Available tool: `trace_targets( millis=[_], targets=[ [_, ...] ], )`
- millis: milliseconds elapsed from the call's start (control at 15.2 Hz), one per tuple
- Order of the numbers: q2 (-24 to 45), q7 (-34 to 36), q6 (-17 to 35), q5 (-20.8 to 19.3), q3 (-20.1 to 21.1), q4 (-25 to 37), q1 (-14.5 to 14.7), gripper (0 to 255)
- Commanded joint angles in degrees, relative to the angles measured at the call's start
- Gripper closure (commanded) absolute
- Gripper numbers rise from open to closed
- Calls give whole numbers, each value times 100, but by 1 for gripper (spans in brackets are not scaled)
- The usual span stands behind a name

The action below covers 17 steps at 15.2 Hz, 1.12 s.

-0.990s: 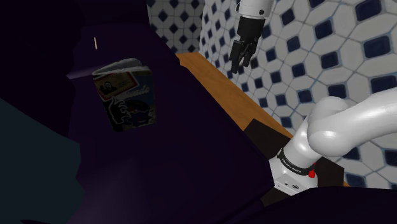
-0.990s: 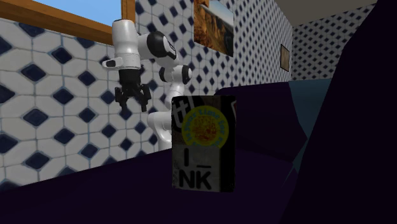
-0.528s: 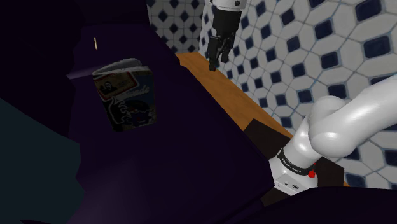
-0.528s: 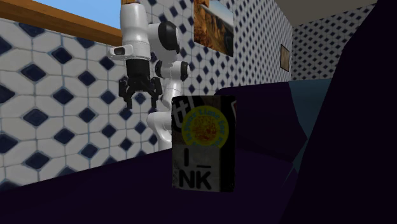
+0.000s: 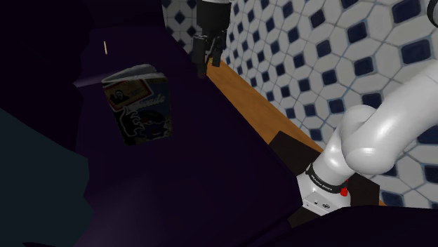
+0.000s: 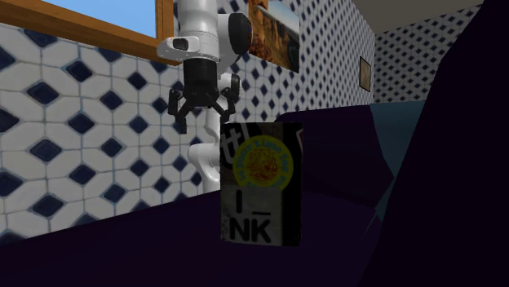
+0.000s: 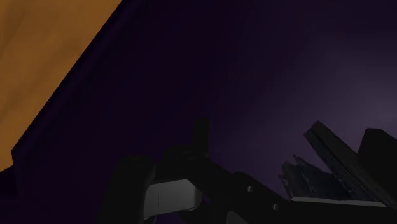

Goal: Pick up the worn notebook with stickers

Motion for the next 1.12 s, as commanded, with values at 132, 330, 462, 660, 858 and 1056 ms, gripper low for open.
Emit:
trace_targets(
  millis=[132,330,462,660,858,1056],
  targets=[
    [669,113,-58,-186,313,794,195,0],
    [1185,218,-165,-385,546,1446,369,0],
    [1548,293,-263,-549,695,1916,507,0],
    [1721,327,-240,-635,762,2066,587,0],
    [1669,317,6,-617,755,1772,578,0],
    [1627,310,293,-602,750,1445,570,0]
  ],
)
